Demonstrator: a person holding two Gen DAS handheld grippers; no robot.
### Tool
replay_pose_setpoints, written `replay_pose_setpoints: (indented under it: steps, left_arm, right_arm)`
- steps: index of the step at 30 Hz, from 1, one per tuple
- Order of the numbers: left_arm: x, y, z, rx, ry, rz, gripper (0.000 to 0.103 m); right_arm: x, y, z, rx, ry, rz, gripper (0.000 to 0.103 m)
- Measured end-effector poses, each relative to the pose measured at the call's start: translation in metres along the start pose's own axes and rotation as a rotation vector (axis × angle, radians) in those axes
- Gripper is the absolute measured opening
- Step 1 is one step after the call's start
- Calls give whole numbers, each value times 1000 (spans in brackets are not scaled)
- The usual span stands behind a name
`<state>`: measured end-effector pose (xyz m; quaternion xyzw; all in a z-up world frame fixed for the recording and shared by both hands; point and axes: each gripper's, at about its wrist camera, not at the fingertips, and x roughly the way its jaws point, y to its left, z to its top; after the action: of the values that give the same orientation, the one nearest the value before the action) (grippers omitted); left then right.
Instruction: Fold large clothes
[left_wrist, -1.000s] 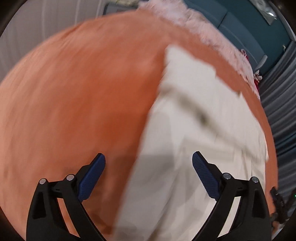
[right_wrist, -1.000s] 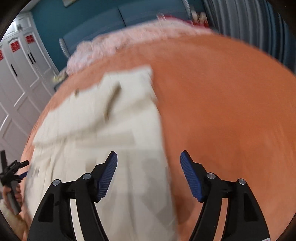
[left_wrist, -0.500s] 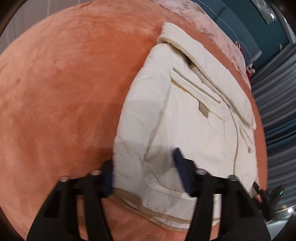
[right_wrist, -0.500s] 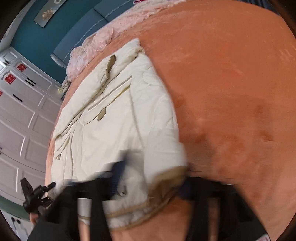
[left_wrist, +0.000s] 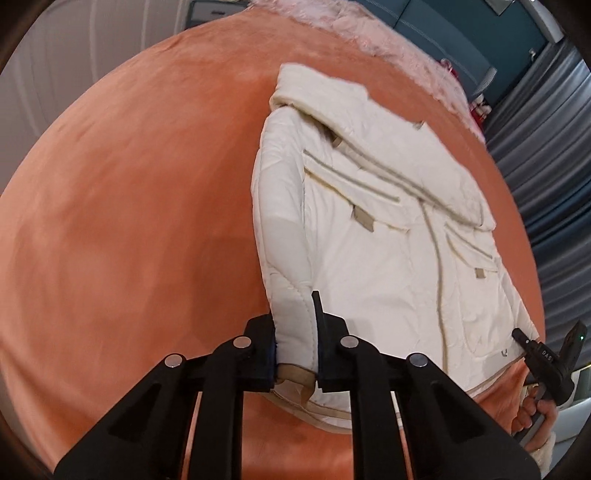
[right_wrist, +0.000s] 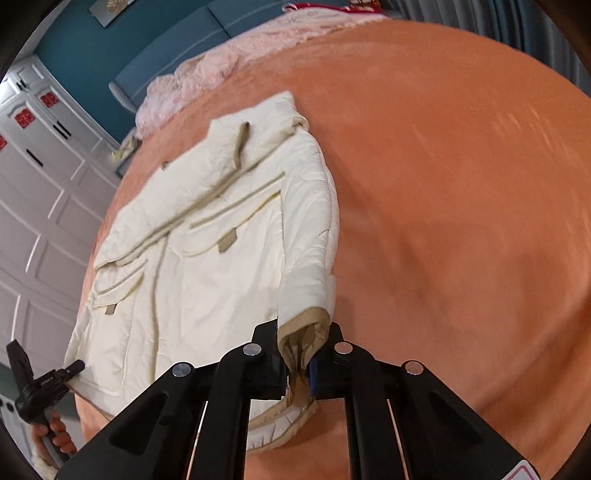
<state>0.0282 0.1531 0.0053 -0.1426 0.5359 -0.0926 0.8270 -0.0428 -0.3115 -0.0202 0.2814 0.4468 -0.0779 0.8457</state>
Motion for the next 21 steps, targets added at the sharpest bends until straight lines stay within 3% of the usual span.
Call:
replay_pose_setpoints:
  steps: [4,8,14,21]
  left_arm:
    - [-25,19,-53,-34,29,47,13]
    - [-46,29,-94,-60,48,111,13]
    - [-58,11,-104,-39,44,187,13]
    - [-74,-2,-104,-14,66,243,14]
  right_arm:
    - [-24,-16,-50,8,58,6,7]
    - [-39,-11,-91,-64,87,-34,8]
    - [-56,1,-104,-157,46,-50,8]
    - [-66,-17,-102,-126,69,15,8]
